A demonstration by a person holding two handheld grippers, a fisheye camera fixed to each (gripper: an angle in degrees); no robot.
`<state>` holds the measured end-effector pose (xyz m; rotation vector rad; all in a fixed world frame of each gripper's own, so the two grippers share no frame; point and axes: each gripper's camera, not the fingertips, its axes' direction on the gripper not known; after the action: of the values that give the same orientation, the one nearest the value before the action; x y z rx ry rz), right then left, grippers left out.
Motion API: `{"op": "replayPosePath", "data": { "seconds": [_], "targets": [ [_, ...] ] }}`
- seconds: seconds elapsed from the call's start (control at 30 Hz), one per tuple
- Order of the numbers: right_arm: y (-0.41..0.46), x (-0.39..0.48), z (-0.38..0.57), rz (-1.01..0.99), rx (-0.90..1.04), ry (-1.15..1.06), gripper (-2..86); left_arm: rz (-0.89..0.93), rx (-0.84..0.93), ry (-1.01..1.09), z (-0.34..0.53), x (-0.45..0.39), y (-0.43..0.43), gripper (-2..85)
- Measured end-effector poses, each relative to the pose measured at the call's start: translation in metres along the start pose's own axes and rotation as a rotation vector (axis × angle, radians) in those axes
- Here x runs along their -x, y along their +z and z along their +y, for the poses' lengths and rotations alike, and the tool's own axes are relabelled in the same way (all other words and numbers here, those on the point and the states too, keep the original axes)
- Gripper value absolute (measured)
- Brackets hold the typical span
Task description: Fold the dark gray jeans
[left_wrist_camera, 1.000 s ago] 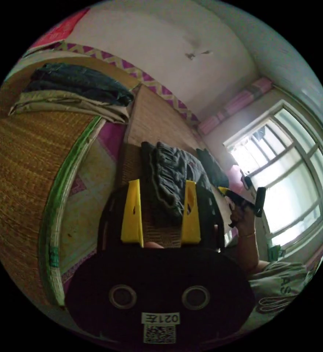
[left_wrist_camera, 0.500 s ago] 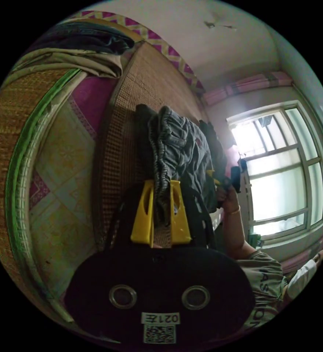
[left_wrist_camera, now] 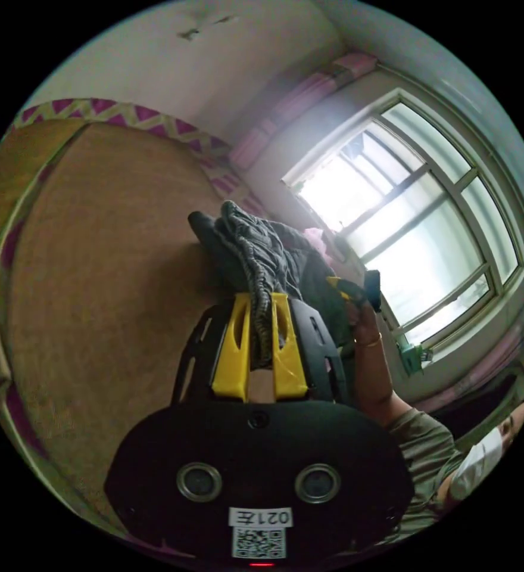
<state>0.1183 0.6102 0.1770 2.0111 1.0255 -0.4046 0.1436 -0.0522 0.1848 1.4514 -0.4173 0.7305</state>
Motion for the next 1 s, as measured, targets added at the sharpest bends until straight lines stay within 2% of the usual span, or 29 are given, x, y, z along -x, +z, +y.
{"op": "replayPosePath", "data": {
  "seconds": [0.1, 0.17, 0.23, 0.33, 0.47, 0.57, 0.73, 0.9, 1.0],
  "targets": [
    [-0.05, -0.033, -0.043, 0.099, -0.072, -0.002, 7.1, 0.029, 0.019, 0.016, -0.056, -0.014, 0.068, 5.7],
    [-0.06, -0.061, -0.062, 0.196, -0.084, 0.013, 8.5, 0.0, 0.038, 0.006, -0.073, -0.011, 0.11, 6.3],
    [-0.047, -0.113, -0.071, 0.377, -0.058, 0.115, 11.9, -0.088, 0.108, -0.043, -0.073, 0.006, 0.156, 6.5],
    [-0.011, -0.171, -0.053, 0.584, 0.086, 0.233, 12.6, -0.189, 0.137, -0.053, -0.044, 0.023, 0.174, 6.0],
    [0.014, -0.154, -0.007, 0.581, 0.033, 0.126, 11.6, -0.277, 0.092, 0.031, 0.0, 0.02, 0.149, 4.6],
    [0.058, -0.093, 0.039, 0.543, 0.033, -0.048, 11.4, -0.397, 0.044, 0.04, 0.041, 0.009, 0.114, 1.5],
    [0.203, 0.062, 0.153, 0.391, 0.143, -0.428, 11.3, -0.683, -0.147, 0.051, 0.138, -0.006, 0.022, -0.8],
    [0.361, 0.2, 0.279, 0.311, 0.202, -0.796, 11.0, -0.927, -0.145, -0.011, 0.236, 0.015, -0.056, -1.0],
    [0.458, 0.279, 0.354, 0.289, 0.234, -1.03, 10.1, -0.992, -0.132, -0.056, 0.294, 0.031, -0.11, -1.0]
  ]
}}
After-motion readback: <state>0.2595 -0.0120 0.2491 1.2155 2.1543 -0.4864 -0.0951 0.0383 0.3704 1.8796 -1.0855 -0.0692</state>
